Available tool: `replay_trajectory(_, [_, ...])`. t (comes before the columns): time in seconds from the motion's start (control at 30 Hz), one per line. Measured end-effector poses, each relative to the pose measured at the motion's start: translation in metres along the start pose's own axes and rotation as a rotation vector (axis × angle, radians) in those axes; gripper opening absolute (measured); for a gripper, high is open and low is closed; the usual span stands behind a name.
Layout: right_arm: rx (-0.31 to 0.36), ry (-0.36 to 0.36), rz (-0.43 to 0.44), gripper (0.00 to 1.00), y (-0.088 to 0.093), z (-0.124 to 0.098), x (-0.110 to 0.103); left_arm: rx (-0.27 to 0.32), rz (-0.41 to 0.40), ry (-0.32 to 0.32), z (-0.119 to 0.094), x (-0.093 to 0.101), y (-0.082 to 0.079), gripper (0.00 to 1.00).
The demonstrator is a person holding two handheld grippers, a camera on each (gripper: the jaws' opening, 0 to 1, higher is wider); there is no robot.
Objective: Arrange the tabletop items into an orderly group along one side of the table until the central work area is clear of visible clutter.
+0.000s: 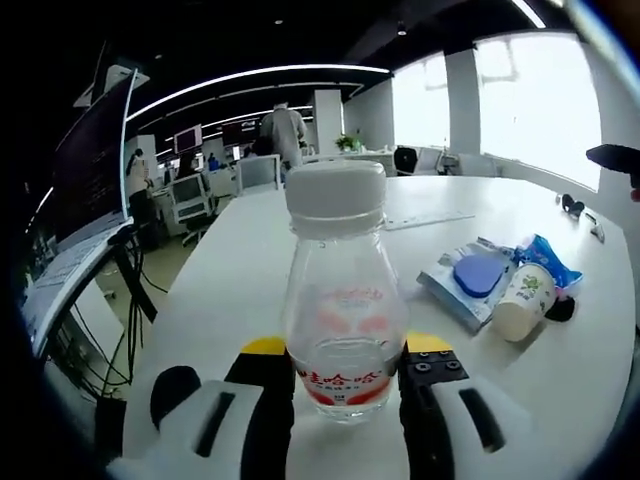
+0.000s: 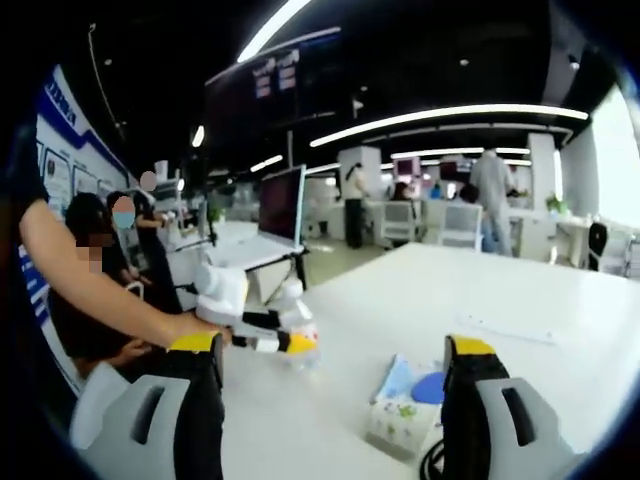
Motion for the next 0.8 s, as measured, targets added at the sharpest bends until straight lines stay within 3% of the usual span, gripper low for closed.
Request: replay_trajectory(0.8, [-0.011, 0.077, 0.059, 0.89, 0.023, -0.041, 0.003, 0.01, -0.021, -0.043, 0.01, 0.0, -0.004, 0.39])
Point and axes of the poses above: the point that each gripper's makers call its tool centre point, and the gripper's own axes: z roughly forward along the fingers, x roughly to its right, y roughly out of its underside, the point moved 4 cm from there along -z, roughly backward along the fingers, and after that the axes turned 2 degrees about -y, right-handed, at the moved point
